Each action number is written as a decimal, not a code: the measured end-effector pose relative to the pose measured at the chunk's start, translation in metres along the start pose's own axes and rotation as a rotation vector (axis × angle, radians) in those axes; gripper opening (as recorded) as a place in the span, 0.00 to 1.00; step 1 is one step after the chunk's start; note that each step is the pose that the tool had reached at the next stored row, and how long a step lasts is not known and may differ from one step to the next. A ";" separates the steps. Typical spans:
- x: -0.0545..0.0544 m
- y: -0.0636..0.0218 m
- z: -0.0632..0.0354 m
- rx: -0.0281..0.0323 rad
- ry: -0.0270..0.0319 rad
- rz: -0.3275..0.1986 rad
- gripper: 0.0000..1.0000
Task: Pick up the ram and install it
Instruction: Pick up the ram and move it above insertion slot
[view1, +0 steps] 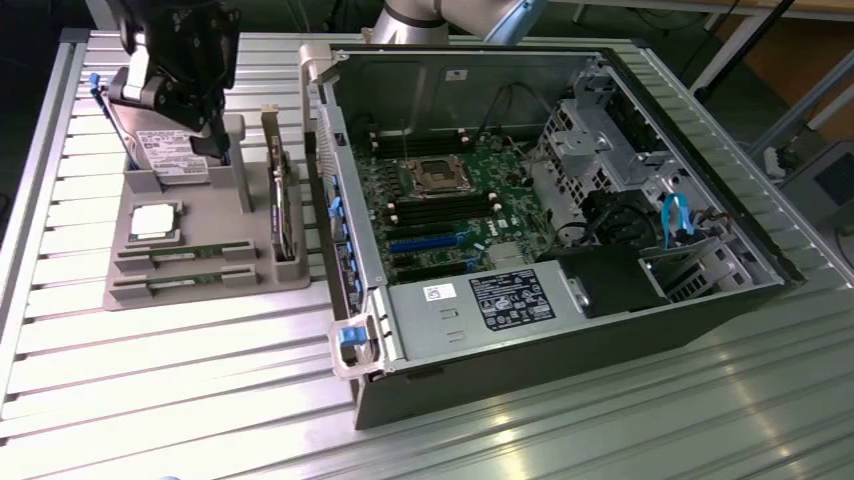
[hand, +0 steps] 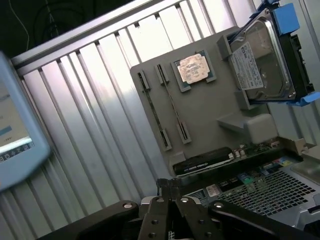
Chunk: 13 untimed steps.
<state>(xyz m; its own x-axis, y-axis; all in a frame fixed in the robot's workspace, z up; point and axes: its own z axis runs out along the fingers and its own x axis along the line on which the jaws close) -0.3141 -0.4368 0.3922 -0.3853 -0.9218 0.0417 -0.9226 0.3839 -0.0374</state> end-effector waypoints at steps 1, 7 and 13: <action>0.000 0.0000 0.0000 0.0006 0.0003 -0.008 0.09; 0.000 0.0000 0.0000 0.0063 0.0035 -0.084 0.09; 0.000 0.0000 0.0000 0.0134 0.0091 -0.170 0.09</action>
<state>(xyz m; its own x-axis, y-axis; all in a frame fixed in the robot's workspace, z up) -0.3141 -0.4368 0.3922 -0.2238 -0.9729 0.0576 -0.9742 0.2216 -0.0423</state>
